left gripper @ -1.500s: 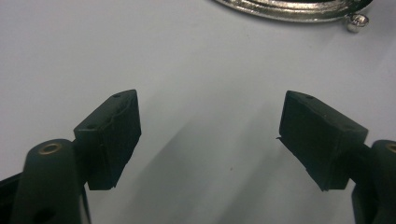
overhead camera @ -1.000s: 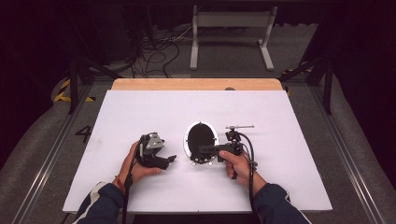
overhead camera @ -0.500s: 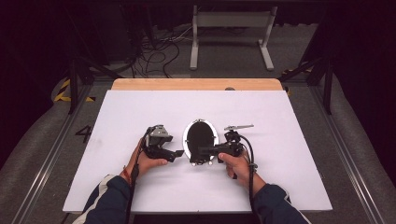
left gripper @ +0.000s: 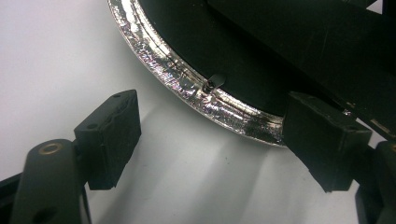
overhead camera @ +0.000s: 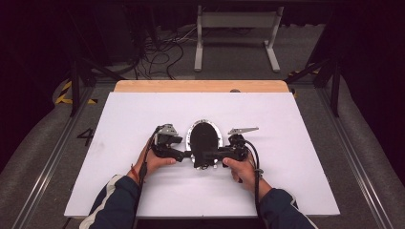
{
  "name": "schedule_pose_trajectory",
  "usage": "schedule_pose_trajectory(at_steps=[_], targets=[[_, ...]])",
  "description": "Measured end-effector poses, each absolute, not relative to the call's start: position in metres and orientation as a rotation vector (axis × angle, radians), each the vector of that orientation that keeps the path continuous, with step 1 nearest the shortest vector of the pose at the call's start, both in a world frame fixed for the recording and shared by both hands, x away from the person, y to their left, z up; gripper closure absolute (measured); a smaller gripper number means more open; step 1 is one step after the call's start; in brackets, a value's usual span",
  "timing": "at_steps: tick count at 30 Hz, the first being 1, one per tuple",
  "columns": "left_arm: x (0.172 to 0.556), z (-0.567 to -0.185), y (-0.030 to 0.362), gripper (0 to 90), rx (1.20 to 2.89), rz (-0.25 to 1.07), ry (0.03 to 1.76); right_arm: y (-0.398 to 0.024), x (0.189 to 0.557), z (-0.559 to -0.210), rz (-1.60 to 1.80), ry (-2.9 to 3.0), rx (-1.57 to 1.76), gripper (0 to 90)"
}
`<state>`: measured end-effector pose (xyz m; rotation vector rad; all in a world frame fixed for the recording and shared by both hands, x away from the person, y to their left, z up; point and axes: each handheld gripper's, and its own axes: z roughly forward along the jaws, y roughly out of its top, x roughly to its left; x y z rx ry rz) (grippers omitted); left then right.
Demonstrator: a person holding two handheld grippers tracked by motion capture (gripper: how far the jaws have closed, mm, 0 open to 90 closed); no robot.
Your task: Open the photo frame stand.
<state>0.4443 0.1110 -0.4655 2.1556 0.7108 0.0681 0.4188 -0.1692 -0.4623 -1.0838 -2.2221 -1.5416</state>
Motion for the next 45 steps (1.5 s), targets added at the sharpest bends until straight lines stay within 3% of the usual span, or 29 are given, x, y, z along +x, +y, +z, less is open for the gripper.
schedule_pose_trajectory(at_steps=[9, 15, 21, 36, 45], targets=[[0.443, -0.464, 0.109, 22.2, 2.131, 0.030, 0.681, -0.165, 0.412, -0.457, -1.587, -2.320, -1.014, 56.4], [0.442, -0.463, 0.111, 30.0, 2.115, 0.015, 0.668, -0.163, 0.408, -0.454, -1.609, -2.381, -0.961, 56.6], [0.440, -0.460, 0.112, 32.0, 2.100, 0.026, 0.651, -0.164, 0.405, -0.452, -1.620, -2.410, -0.921, 57.2], [0.435, -0.451, 0.128, 49.5, 1.963, -0.025, 0.560, -0.167, 0.397, -0.448, -1.627, -2.456, -0.890, 66.9], [0.426, -0.442, 0.118, 56.5, 2.016, 0.042, 0.489, -0.166, 0.393, -0.447, -1.627, -2.478, -0.896, 69.5]])
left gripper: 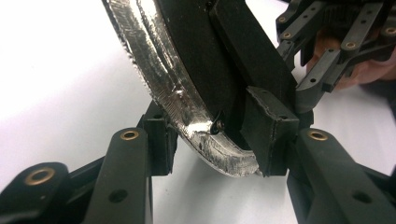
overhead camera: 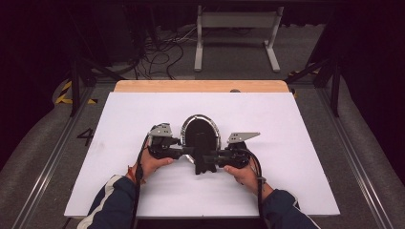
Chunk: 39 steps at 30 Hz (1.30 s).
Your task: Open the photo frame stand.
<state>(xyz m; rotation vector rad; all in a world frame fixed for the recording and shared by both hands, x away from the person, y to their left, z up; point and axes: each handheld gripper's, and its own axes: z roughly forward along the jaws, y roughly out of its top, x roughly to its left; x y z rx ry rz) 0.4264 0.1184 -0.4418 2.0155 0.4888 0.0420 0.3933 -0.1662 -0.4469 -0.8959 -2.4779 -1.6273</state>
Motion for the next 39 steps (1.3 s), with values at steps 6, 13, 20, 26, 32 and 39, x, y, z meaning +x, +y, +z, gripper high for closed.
schedule_pose_trajectory(at_steps=[6, 13, 20, 26, 32, 39], targets=[[0.418, -0.432, 0.112, 59.6, 2.032, 0.154, 0.457, -0.169, 0.394, -0.446, -1.620, -2.483, -0.917, 69.5], [0.414, -0.423, 0.105, 60.0, 2.063, 0.283, 0.437, -0.171, 0.393, -0.442, -1.631, -2.481, -0.917, 69.5], [0.414, -0.420, 0.099, 62.3, 2.062, 0.380, 0.418, -0.173, 0.391, -0.437, -1.632, -2.503, -0.918, 70.6], [0.413, -0.420, 0.098, 68.2, 2.040, 0.467, 0.445, -0.173, 0.391, -0.433, -1.635, -2.518, -0.904, 70.3], [0.411, -0.420, 0.094, 68.4, 2.041, 0.511, 0.441, -0.174, 0.391, -0.433, -1.621, -2.539, -0.913, 70.3], [0.408, -0.422, 0.091, 68.4, 2.035, 0.543, 0.441, -0.176, 0.391, -0.433, -1.612, -2.548, -0.915, 69.8]])
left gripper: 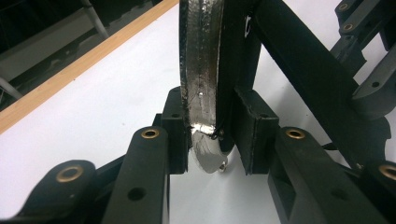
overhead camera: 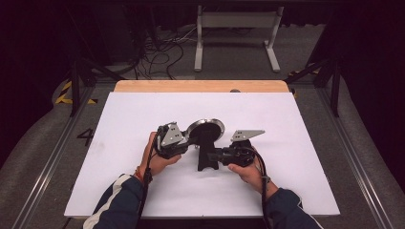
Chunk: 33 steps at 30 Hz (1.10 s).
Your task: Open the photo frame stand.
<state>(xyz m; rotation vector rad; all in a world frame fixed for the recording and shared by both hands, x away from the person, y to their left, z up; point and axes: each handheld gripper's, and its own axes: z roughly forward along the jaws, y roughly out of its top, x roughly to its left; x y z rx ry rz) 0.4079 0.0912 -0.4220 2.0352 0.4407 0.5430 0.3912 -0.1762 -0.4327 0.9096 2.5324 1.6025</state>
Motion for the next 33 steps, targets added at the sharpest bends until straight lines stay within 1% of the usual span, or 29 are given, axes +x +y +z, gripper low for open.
schedule_pose_trajectory(at_steps=[4, 9, 16, 18, 21, 33], targets=[[0.405, -0.423, 0.088, 68.9, 2.039, 0.568, 0.434, -0.178, 0.391, -0.432, 1.580, 2.544, 0.899, 69.6], [0.403, -0.426, 0.092, 71.0, 2.020, 0.518, 0.431, -0.178, 0.388, -0.432, 1.536, 2.561, 0.873, 69.8], [0.401, -0.429, 0.089, 71.6, 2.036, 0.519, 0.425, -0.180, 0.386, -0.433, 1.507, 2.570, 0.867, 70.2], [0.400, -0.433, 0.087, 71.8, 2.055, 0.527, 0.422, -0.181, 0.385, -0.434, 1.500, 2.570, 0.869, 71.7], [0.400, -0.434, 0.088, 71.7, 2.047, 0.496, 0.435, -0.182, 0.385, -0.435, 1.493, 2.571, 0.872, 73.7], [0.397, -0.437, 0.086, 71.0, 2.082, 0.518, 0.419, -0.182, 0.382, -0.439, 1.486, 2.598, 0.865, 75.4]])
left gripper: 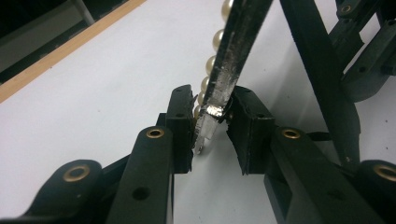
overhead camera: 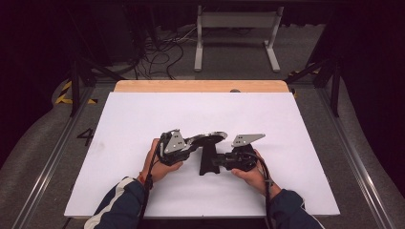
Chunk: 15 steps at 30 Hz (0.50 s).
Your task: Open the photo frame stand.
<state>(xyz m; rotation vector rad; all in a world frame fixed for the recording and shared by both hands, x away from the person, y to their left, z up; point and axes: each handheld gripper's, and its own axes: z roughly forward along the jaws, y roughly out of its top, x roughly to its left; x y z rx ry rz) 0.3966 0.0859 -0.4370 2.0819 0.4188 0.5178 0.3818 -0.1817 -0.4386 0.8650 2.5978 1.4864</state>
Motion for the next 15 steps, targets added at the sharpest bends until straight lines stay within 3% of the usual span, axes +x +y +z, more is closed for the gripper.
schedule_pose_trajectory(at_steps=[15], targets=[[0.3954, -0.4390, 0.0867, 71.3, 2.090, 0.529, 0.414, -0.1809, 0.3780, -0.4402, 1.478, 2.589, 0.867, 76.2]])
